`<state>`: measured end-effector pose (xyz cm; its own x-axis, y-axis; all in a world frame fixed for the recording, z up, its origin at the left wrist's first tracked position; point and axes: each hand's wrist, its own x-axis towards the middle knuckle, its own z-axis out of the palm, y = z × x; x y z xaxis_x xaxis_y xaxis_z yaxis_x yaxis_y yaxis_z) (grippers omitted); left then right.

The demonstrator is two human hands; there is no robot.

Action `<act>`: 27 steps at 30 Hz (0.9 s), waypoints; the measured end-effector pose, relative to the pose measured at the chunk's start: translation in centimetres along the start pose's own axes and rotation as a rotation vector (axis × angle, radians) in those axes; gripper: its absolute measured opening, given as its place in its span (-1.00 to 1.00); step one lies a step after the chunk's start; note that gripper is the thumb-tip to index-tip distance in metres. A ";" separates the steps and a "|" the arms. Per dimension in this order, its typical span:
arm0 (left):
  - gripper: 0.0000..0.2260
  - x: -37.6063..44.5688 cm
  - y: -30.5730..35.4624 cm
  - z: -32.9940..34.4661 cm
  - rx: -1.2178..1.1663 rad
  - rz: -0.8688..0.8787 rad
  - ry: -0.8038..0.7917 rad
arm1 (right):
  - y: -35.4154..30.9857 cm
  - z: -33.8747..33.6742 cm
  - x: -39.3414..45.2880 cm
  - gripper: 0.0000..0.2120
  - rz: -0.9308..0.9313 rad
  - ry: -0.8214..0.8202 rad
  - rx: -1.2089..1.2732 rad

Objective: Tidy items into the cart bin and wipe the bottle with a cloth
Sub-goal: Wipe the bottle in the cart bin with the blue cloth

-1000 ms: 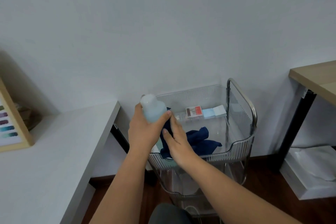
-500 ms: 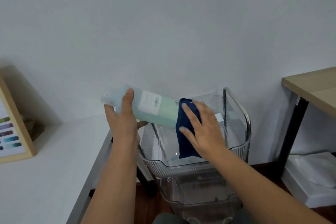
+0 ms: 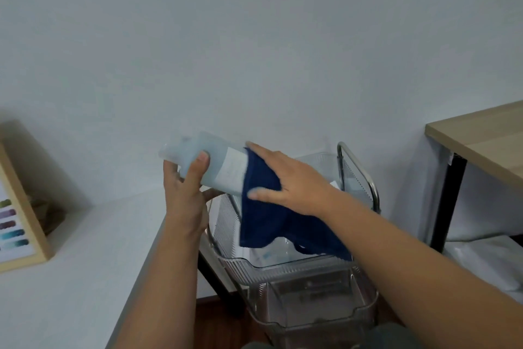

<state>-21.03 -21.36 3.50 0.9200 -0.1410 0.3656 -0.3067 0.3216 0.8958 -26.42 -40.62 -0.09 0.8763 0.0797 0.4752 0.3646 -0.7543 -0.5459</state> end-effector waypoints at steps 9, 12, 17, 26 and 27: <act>-0.36 0.2 0.7 0.9 -0.211 -0.005 -0.237 | 2.4 -0.4 -2.5 -0.03 0.077 0.212 -0.030; -0.36 -0.8 0.6 3.4 -0.205 -0.114 0.109 | 2.1 0.6 -2.8 -0.08 0.070 0.433 -0.321; -0.56 -0.9 0.4 3.5 -0.126 -0.076 0.162 | 1.4 1.6 -3.3 -0.03 0.024 0.409 -0.481; -0.18 -0.2 1.0 2.2 -0.079 -0.058 -0.462 | -1.6 0.1 -0.8 0.09 0.082 0.057 0.366; -0.19 -0.3 1.1 2.2 -0.068 -0.044 -0.467 | -1.5 0.4 -1.0 0.07 0.101 0.061 0.395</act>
<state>-22.15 -23.08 4.91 0.7188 -0.5570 0.4160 -0.2387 0.3643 0.9002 -27.69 -39.34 -0.02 0.8979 -0.0303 0.4391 0.3807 -0.4472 -0.8093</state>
